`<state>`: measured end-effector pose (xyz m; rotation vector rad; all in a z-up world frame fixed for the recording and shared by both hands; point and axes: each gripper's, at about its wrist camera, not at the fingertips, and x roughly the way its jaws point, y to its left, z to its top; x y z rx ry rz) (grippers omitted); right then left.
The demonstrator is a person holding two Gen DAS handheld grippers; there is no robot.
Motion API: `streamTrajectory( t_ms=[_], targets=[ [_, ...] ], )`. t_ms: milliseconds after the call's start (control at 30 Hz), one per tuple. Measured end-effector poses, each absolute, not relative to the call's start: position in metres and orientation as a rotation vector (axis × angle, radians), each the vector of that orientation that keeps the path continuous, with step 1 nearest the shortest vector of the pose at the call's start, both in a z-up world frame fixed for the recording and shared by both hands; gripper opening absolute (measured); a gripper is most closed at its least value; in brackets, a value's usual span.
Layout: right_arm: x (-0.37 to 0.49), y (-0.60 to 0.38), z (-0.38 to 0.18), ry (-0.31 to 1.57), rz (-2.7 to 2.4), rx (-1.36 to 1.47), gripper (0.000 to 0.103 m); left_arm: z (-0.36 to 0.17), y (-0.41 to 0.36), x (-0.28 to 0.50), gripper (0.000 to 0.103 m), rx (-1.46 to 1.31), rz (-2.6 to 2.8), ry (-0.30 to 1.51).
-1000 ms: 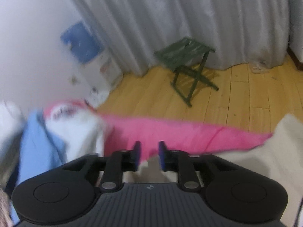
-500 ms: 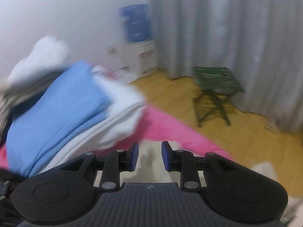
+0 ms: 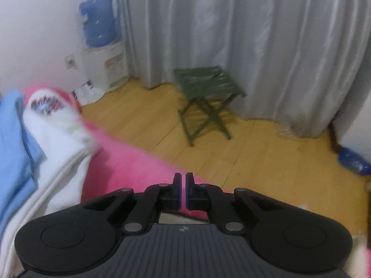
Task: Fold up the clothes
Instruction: 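Move both tools back over the bed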
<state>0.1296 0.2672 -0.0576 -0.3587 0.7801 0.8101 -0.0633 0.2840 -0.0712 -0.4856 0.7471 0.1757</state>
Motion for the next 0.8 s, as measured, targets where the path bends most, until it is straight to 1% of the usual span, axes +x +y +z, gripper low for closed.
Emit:
streamTrajectory(
  t_ms=[133,167,200,267,367,467,533,567,600,700,800],
  targets=[
    [0.126,0.202,0.002,0.725,0.823,-0.442,0.002,-0.067,0.284,-0.068,0.020,-0.504,0.178,0.732],
    [0.122,0.185,0.016,0.704,0.822,-0.464,0.002,-0.066,0.282,-0.069,0.021,-0.493,0.186,0.730],
    [0.118,0.165,0.032,0.686,0.818,-0.475,0.002,-0.064,0.280,-0.072,0.025,-0.479,0.197,0.728],
    [0.098,0.126,0.059,0.667,0.816,-0.457,0.002,-0.061,0.276,-0.073,0.027,-0.466,0.203,0.717],
    [0.063,0.063,0.085,0.636,0.819,-0.390,0.003,-0.051,0.274,-0.075,0.027,-0.435,0.182,0.706],
    [0.033,0.016,0.074,0.655,0.821,-0.304,0.003,-0.037,0.273,-0.086,0.028,-0.374,0.137,0.695],
    [0.016,-0.010,0.049,0.705,0.817,-0.265,0.003,-0.029,0.264,-0.084,0.029,-0.335,0.091,0.693],
    [0.010,-0.020,0.035,0.741,0.815,-0.245,0.006,-0.027,0.259,-0.081,0.029,-0.317,0.067,0.694],
    [0.004,-0.027,0.018,0.787,0.820,-0.234,0.006,-0.027,0.254,-0.078,0.029,-0.302,0.048,0.700],
    [-0.013,-0.033,-0.028,0.881,0.853,-0.250,0.006,-0.032,0.240,-0.071,0.031,-0.262,-0.002,0.730],
    [-0.023,-0.039,-0.061,0.972,0.886,-0.228,0.006,-0.053,0.232,-0.064,0.031,-0.235,0.004,0.796]
  ],
)
